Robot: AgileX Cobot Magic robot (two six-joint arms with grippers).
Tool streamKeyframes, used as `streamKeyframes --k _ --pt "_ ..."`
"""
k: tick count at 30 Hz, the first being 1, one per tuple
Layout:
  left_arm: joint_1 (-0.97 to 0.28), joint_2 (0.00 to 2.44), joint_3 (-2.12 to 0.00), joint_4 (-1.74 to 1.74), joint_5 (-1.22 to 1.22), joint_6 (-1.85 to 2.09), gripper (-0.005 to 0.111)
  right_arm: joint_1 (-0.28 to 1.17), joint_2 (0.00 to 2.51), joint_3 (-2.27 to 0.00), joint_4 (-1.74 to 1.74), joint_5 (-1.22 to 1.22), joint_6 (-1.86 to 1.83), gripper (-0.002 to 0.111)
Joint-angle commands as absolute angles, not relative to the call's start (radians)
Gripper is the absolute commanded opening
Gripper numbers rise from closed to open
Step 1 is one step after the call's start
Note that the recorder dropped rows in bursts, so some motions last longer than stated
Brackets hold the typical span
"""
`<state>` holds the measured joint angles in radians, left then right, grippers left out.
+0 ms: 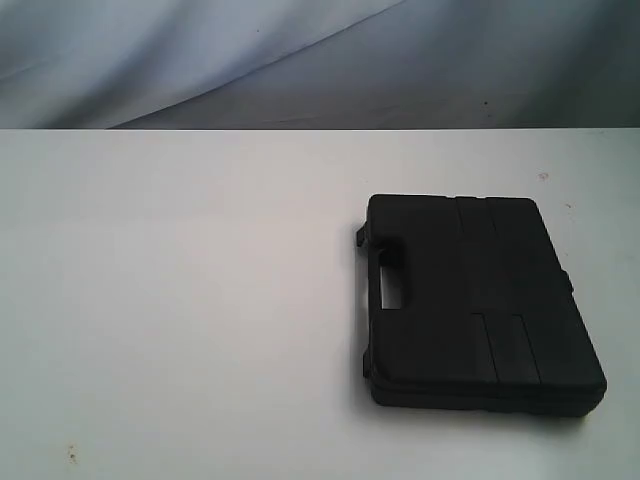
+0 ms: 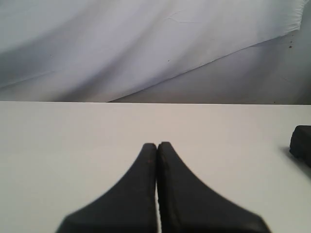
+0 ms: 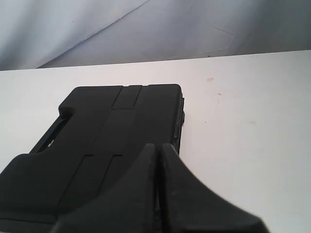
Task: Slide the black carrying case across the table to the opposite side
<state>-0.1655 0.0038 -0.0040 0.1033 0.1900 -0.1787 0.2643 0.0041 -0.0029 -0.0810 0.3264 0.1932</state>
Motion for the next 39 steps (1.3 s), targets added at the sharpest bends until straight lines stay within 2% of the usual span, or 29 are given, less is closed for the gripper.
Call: streamKeyframes --k 1,25,33,39 --pt "-0.172 0.0 0.0 0.099 0.189 -0.178 0.0 0.261 0.0 0.0 -0.093 0.327 0.194 0.0" --pt "-0.172 0.0 0.0 0.099 0.189 -0.178 0.0 0.261 0.0 0.0 -0.093 0.335 0.185 0.0" --pt "-0.172 0.0 0.0 0.099 0.189 -0.178 0.0 0.261 0.0 0.0 -0.084 0.218 0.185 0.0" --pt "-0.172 0.0 0.0 0.099 0.189 -0.178 0.0 0.261 0.0 0.0 -0.062 0.028 0.188 0.0"
